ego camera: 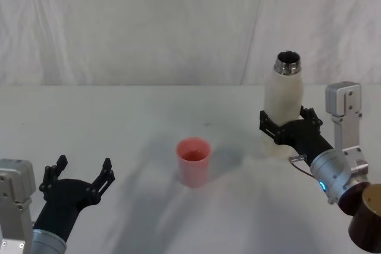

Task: Grasp the thermos with one hand and pour water into the cup lid.

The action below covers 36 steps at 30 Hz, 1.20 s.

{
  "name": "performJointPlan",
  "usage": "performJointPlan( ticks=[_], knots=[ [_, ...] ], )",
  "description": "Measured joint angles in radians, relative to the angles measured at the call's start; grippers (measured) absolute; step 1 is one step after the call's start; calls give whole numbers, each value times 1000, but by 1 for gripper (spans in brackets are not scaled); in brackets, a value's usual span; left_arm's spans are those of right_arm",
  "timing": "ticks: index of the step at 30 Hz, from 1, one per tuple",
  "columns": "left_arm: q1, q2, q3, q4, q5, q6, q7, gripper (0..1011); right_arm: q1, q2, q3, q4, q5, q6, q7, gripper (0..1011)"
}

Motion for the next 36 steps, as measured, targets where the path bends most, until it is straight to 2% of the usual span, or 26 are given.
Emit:
performJointPlan(
  ticks=[36],
  knots=[
    [0, 0, 0, 0, 0, 0, 0, 1001, 32, -12, -32, 78, 23, -19, 18, 959]
  ],
)
